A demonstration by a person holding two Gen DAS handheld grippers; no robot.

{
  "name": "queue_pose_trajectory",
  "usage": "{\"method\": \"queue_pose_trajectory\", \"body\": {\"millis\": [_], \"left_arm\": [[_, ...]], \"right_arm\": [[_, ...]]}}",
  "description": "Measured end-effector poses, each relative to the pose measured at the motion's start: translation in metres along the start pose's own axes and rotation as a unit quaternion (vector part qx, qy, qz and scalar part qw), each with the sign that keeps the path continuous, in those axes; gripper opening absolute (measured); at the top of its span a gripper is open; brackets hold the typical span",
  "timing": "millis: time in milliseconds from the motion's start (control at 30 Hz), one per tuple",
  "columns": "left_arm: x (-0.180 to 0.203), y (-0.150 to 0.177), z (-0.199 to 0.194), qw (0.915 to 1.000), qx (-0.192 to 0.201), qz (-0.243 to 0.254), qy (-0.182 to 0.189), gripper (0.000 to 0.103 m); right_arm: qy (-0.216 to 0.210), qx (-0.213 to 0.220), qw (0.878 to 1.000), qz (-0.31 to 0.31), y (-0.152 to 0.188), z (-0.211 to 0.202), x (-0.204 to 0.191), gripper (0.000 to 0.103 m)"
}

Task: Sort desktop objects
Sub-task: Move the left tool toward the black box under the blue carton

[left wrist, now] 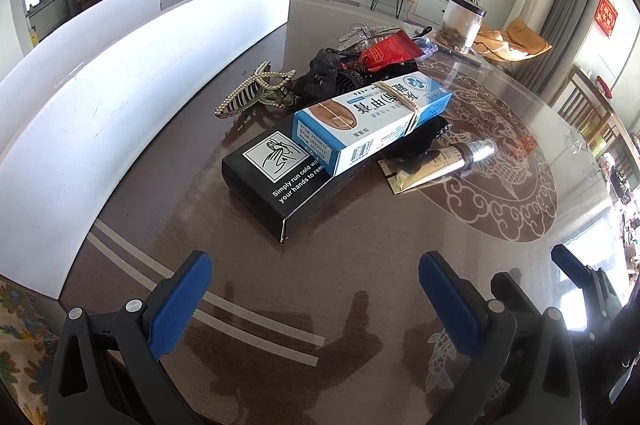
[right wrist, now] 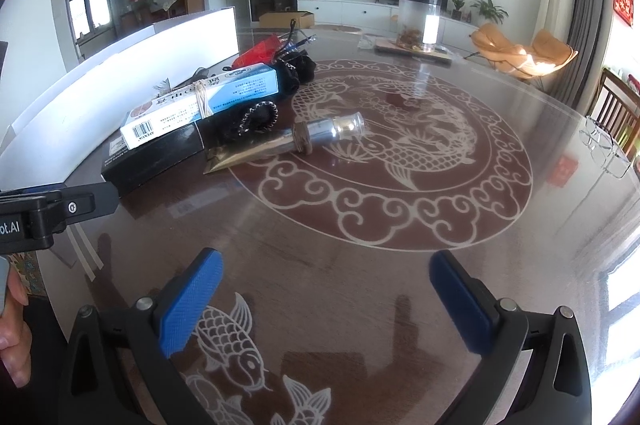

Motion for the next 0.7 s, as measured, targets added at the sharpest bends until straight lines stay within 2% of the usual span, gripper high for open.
{"method": "queue_pose_trajectory", "body": {"millis": [300, 700], "left_arm": [[-0.004, 0.002, 0.012, 0.9994, -0.027, -0.016, 0.017, 0.103], [-0.005, 0.003, 0.016, 0.9989, -0.034, -0.023, 0.022, 0.103]], "right_arm": [[0.011, -0.009, 1.000, -0.001, 0.002, 0.009, -0.002, 0.103], [0.014, -0.032, 0.999, 0.004, 0.002, 0.021, -0.001, 0.103]]}}
Point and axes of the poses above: each gripper's, at about its wrist camera, not at the fingertips, and z roughly the way its jaws point, x to its right, y to its underside, the point moved 10 cm from there along z, roughly the way its jaws point, and after that the axes turned 15 degrees about -x, right-handed, at the moved point
